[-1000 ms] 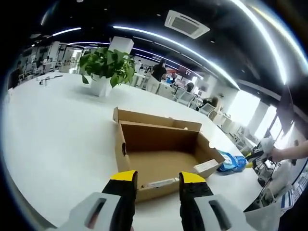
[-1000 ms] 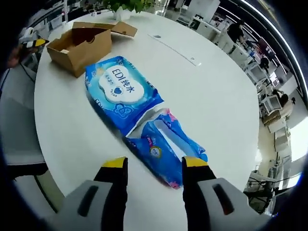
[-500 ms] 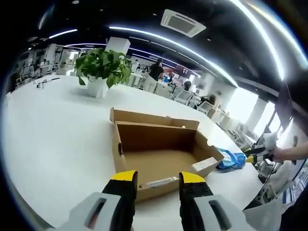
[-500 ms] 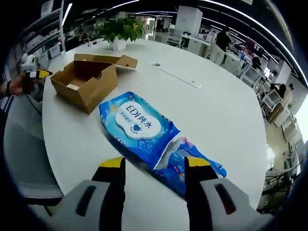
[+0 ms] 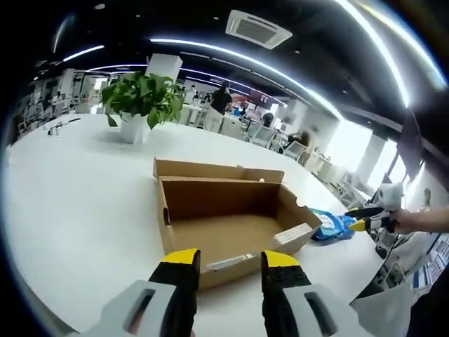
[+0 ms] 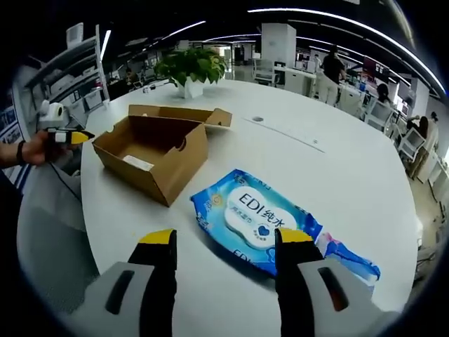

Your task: Operate the shoe box by opening the lid, removing the specified soft item, and placing it in the target area until the item is outside and the box remains undamaged.

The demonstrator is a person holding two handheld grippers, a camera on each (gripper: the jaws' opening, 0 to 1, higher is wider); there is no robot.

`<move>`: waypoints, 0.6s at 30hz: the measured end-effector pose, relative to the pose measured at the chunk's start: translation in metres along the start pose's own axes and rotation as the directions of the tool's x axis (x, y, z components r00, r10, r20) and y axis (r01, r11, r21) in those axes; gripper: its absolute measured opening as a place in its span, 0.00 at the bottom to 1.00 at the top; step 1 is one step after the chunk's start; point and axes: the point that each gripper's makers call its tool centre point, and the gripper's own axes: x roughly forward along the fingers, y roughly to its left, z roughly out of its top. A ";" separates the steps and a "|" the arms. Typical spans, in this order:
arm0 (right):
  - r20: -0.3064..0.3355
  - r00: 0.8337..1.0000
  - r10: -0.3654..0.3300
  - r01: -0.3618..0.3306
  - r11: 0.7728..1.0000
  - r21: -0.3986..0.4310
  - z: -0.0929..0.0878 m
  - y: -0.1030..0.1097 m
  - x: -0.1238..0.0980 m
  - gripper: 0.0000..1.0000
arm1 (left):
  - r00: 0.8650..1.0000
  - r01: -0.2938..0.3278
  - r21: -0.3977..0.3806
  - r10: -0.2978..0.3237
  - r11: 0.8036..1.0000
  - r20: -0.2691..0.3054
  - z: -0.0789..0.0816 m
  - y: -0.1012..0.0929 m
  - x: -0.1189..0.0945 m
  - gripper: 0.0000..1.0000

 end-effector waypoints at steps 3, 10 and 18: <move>0.009 1.000 0.022 -0.022 1.000 -0.006 0.005 0.012 0.008 0.54 | 1.000 0.016 0.016 -0.016 1.000 -0.012 0.001 -0.005 0.001 0.35; 0.035 0.998 0.054 -0.054 0.998 -0.009 0.012 0.032 0.020 0.54 | 0.997 0.056 0.111 -0.049 0.992 -0.067 0.006 -0.015 0.012 0.35; 0.063 0.996 0.059 -0.059 0.998 -0.007 0.008 0.049 0.009 0.54 | 0.988 0.135 0.231 -0.113 0.963 -0.105 0.026 -0.041 0.036 0.35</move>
